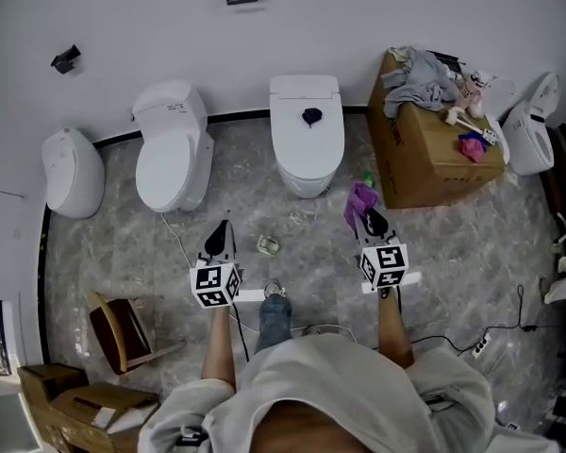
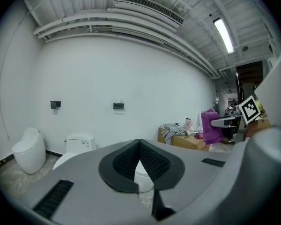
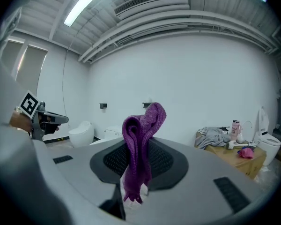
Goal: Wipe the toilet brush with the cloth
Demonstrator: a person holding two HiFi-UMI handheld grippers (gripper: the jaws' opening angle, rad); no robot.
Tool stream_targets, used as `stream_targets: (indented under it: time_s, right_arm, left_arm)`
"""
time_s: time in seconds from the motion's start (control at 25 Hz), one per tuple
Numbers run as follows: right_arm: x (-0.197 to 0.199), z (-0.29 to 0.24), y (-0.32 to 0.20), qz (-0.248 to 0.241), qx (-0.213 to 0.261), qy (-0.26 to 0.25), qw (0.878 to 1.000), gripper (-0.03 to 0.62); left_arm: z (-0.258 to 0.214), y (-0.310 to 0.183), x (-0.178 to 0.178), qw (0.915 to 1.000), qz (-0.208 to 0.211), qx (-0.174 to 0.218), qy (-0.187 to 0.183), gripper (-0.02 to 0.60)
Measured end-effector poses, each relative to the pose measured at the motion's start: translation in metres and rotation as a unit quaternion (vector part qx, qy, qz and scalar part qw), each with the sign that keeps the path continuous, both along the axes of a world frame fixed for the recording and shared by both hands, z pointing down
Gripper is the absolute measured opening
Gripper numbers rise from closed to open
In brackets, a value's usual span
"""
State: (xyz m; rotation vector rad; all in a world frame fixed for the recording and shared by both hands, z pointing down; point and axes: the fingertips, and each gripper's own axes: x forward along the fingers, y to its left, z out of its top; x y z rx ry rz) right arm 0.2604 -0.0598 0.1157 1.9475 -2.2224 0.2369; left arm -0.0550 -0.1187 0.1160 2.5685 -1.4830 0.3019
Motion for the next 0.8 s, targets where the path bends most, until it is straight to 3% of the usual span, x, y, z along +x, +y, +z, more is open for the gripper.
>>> stream_targets:
  time_s: [0.4, 0.8]
  right_arm:
    - [0.026, -0.030, 0.048, 0.016, 0.022, 0.014, 1.000, 0.110]
    - [0.030, -0.034, 0.081, 0.025, 0.026, 0.014, 0.999, 0.109]
  left_arm:
    - [-0.033, 0.033, 0.021, 0.9993, 0.004, 0.037, 0.005, 0.018]
    - [-0.028, 0.064, 0.032, 0.9993, 0.017, 0.034, 0.005, 0.018]
